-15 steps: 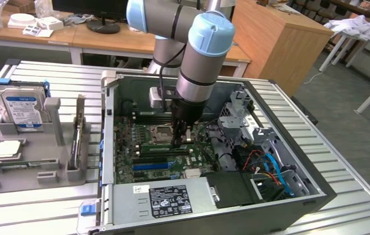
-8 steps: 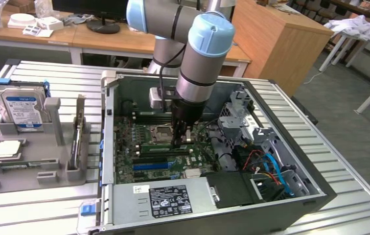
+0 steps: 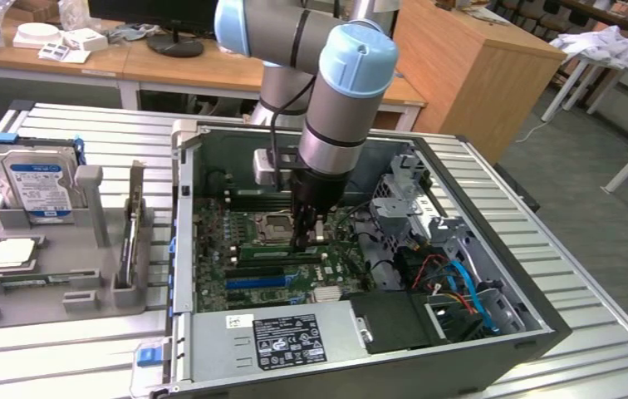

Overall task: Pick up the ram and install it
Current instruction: 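Insert the ram into the slot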

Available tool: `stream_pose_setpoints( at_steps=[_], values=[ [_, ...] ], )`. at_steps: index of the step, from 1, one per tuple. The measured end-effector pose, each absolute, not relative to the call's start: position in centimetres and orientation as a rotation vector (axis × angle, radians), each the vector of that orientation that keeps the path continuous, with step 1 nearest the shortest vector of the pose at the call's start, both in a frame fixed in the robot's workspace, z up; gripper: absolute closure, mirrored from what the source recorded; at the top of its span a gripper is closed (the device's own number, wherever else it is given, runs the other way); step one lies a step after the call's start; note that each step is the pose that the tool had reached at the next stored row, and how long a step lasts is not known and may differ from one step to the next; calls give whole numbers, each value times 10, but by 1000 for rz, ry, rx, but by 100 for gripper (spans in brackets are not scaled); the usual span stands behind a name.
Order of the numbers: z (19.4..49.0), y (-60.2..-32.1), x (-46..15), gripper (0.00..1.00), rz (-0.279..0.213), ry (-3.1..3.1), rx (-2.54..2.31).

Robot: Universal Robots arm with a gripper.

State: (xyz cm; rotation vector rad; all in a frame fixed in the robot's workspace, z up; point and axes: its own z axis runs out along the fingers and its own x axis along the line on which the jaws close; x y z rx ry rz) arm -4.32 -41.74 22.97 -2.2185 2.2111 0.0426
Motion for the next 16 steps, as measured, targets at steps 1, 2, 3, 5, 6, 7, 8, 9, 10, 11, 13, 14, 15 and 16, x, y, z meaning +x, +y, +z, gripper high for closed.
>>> stream_pose_setpoints(
  at_steps=[1, 2, 3, 5, 6, 7, 8, 9, 10, 11, 13, 14, 15, 16],
  values=[
    [230, -417, -43, 88, 42, 2211, -2219],
    [229, -417, -43, 88, 43, 2211, -2218],
    [229, -417, -43, 88, 43, 2211, -2218],
    [229, -417, -43, 88, 43, 2211, -2218],
    [229, -417, -43, 88, 43, 2211, -2218],
    [229, -417, -43, 88, 43, 2211, -2218],
    [229, -417, -43, 88, 43, 2211, -2219],
    [228, -417, -43, 88, 43, 2211, -2218],
    [228, -417, -43, 88, 43, 2211, -2218],
    [228, -417, -43, 88, 43, 2211, -2218],
    [228, -417, -43, 88, 43, 2211, -2218],
    [228, -417, -43, 88, 43, 2211, -2218],
    [228, -417, -43, 88, 42, 2211, -2218],
    [228, -417, -44, 88, 43, 2211, -2218]
  ],
)
